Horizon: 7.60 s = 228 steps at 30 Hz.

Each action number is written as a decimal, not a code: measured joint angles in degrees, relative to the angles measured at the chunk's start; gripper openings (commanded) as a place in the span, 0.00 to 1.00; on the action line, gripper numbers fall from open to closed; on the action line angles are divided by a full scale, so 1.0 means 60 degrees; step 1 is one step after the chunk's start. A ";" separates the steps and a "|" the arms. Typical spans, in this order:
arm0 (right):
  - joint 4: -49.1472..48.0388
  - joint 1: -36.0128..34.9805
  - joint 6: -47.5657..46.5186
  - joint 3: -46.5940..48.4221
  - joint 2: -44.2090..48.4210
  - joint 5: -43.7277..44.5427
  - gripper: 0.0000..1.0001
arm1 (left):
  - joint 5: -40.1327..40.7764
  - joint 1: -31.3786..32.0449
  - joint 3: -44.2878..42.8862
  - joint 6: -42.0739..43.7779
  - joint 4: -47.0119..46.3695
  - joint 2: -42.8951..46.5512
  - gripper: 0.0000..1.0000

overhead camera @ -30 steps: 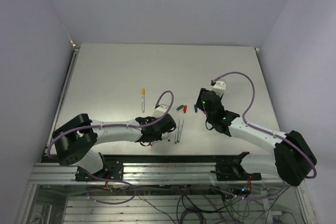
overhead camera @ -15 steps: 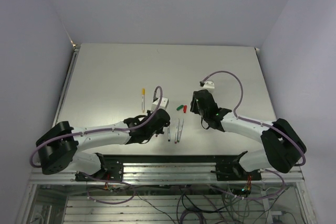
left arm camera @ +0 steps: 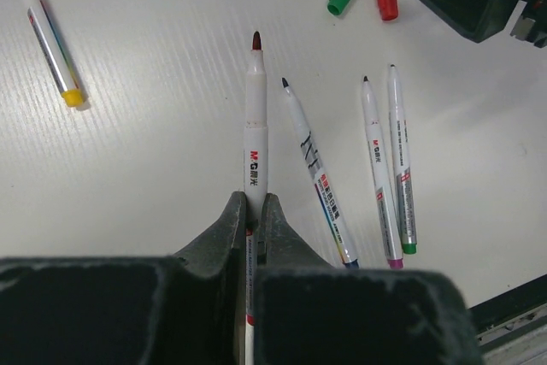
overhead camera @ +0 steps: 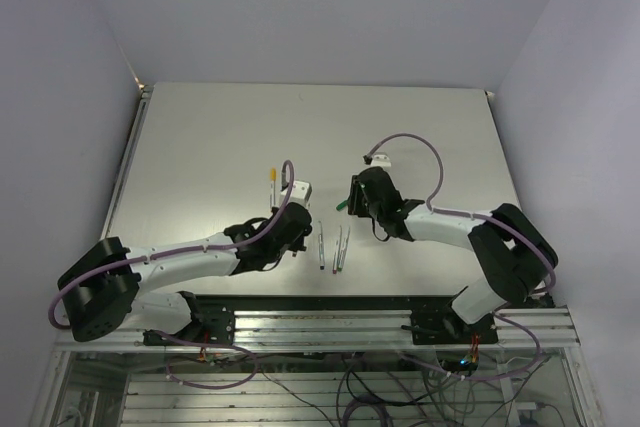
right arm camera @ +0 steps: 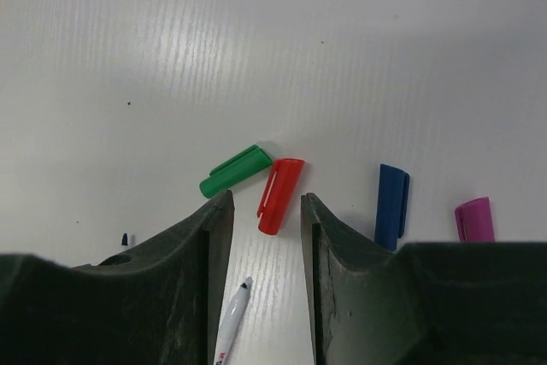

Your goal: Insert the pens into the pen caps

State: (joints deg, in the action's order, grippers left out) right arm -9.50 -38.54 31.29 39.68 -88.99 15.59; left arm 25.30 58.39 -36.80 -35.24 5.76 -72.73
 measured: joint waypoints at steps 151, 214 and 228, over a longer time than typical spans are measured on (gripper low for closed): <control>-1.0590 -0.0022 -0.1424 -0.3920 0.4878 -0.0984 0.00 | -0.5752 -0.0714 0.0426 0.0321 -0.8837 -0.0987 0.07; -0.7934 0.0062 0.0364 -0.3370 0.4532 -0.2364 0.00 | -0.4003 -0.0736 0.0805 0.1348 -0.8684 -0.0681 0.07; -0.7865 0.0076 0.0463 -0.3020 0.3544 -0.2612 0.00 | -0.3836 -0.1144 0.0805 0.1741 -0.7748 -0.0514 0.07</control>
State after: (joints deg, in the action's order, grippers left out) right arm -56.69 -38.09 34.06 21.56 -67.72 -0.08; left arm 2.28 51.53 -31.97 -24.80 -40.73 -75.81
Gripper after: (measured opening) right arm 0.084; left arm 0.098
